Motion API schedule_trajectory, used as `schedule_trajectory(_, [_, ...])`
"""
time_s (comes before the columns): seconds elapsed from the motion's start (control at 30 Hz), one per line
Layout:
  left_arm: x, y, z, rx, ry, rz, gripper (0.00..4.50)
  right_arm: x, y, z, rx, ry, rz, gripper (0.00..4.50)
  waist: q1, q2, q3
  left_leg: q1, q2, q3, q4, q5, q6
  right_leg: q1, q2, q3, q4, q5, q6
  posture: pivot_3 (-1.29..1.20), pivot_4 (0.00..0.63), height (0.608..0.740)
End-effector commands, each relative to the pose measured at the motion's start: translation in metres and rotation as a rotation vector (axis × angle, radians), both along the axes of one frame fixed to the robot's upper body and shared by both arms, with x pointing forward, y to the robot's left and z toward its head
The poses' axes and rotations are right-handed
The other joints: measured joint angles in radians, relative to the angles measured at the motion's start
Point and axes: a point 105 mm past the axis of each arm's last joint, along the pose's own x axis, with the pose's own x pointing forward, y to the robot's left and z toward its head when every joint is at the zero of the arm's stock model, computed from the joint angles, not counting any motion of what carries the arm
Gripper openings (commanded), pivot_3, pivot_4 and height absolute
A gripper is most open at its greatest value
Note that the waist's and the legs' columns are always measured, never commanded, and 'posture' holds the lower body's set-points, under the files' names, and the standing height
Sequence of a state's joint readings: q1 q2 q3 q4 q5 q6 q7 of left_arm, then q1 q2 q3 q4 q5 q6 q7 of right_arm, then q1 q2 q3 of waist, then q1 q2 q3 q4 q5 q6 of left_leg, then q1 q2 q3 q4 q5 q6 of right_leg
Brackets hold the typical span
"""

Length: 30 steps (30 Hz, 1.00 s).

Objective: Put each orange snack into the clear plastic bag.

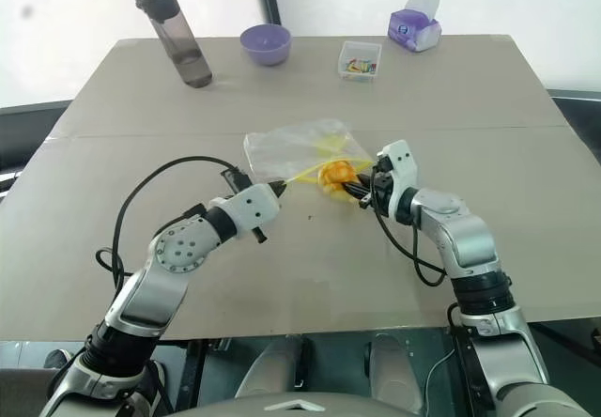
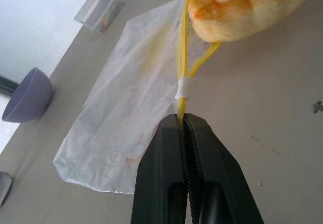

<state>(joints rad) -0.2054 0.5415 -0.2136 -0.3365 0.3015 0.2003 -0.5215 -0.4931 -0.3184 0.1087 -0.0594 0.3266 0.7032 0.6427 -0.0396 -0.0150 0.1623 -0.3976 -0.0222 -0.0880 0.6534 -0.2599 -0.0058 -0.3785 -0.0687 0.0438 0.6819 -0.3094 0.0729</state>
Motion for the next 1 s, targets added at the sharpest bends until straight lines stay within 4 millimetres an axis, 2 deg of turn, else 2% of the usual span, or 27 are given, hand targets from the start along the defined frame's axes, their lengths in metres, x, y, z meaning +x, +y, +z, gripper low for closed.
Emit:
schedule_trajectory(0.03, [-0.011,-0.019,0.008,-0.018,-0.037,-0.108,0.0,0.005,0.012,0.019,0.02,-0.053,0.02,0.84,-0.002,0.0,0.0,0.0,0.0,0.0,0.0,0.0,0.0,0.0,0.0,0.0,0.0,0.0,0.0,0.0,0.15,0.74])
schedule_trajectory(0.23, [-0.017,-0.024,0.002,-0.036,-0.007,-0.149,0.0,0.016,0.027,0.025,0.025,-0.045,-0.008,0.84,-0.002,0.0,0.0,0.0,0.0,0.0,0.0,0.0,0.0,0.0,0.0,0.0,0.0,0.0,0.0,0.0,0.15,0.74])
schedule_trajectory(0.4, [-0.015,-0.022,0.001,-0.039,-0.003,-0.14,0.0,0.032,0.034,0.038,0.117,-0.03,-0.093,0.84,-0.002,0.0,0.0,0.0,0.0,0.0,0.0,0.0,-0.001,0.0,0.0,0.0,0.0,0.0,0.0,0.0,0.15,0.74])
schedule_trajectory(0.47, [-0.015,-0.022,0.001,-0.04,-0.004,-0.139,0.0,0.033,0.036,0.036,0.09,-0.039,-0.105,0.84,-0.002,0.0,0.0,0.0,0.0,0.0,0.0,0.002,-0.003,0.0,0.0,0.0,0.0,0.0,0.0,0.0,0.15,0.74])
schedule_trajectory(0.57, [-0.015,-0.022,0.001,-0.044,-0.004,-0.135,0.0,0.03,0.036,0.024,0.026,-0.01,-0.098,1.73,0.0,0.0,0.0,0.0,0.0,0.0,0.0,0.002,-0.003,0.0,0.0,0.0,0.0,0.0,0.0,0.0,0.15,0.74])
schedule_trajectory(0.6, [-0.015,-0.021,0.001,-0.046,-0.004,-0.124,0.0,0.029,0.034,0.024,0.012,-0.022,-0.091,2.72,-0.001,0.0,0.0,0.0,0.0,0.0,0.0,0.002,-0.003,0.0,0.0,0.0,0.0,0.0,0.0,0.0,0.15,0.74])
schedule_trajectory(0.67, [-0.014,-0.018,0.0,-0.047,-0.004,-0.104,0.0,0.024,0.033,0.024,-0.009,-0.031,-0.05,2.87,-0.002,0.001,0.0,0.0,0.0,0.0,0.0,0.002,-0.003,-0.001,0.0,0.0,0.0,0.0,0.0,0.0,0.15,0.74])
schedule_trajectory(0.77, [-0.012,-0.015,0.0,-0.049,-0.005,-0.085,0.0,0.017,0.031,0.024,-0.032,-0.023,0.001,4.25,-0.003,0.001,0.0,0.0,0.0,0.0,0.0,0.0,-0.001,0.0,0.0,0.0,0.0,0.0,0.0,0.0,0.15,0.74])
schedule_trajectory(0.9, [-0.004,-0.008,0.001,-0.064,-0.007,-0.025,0.0,-0.001,0.012,0.032,-0.058,-0.041,0.131,4.25,0.0,0.001,0.001,0.0,0.0,0.0,0.0,0.0,0.0,0.0,0.0,0.0,0.0,0.0,0.0,0.0,0.15,0.74])
schedule_trajectory(1.0, [-0.003,-0.008,0.001,-0.067,-0.007,-0.019,0.0,-0.011,0.0,0.032,-0.102,-0.055,0.189,4.25,0.001,0.001,0.001,0.0,-0.001,-0.001,0.0,0.0,0.0,0.0,0.0,-0.001,-0.001,0.0,0.0,0.0,0.15,0.74])
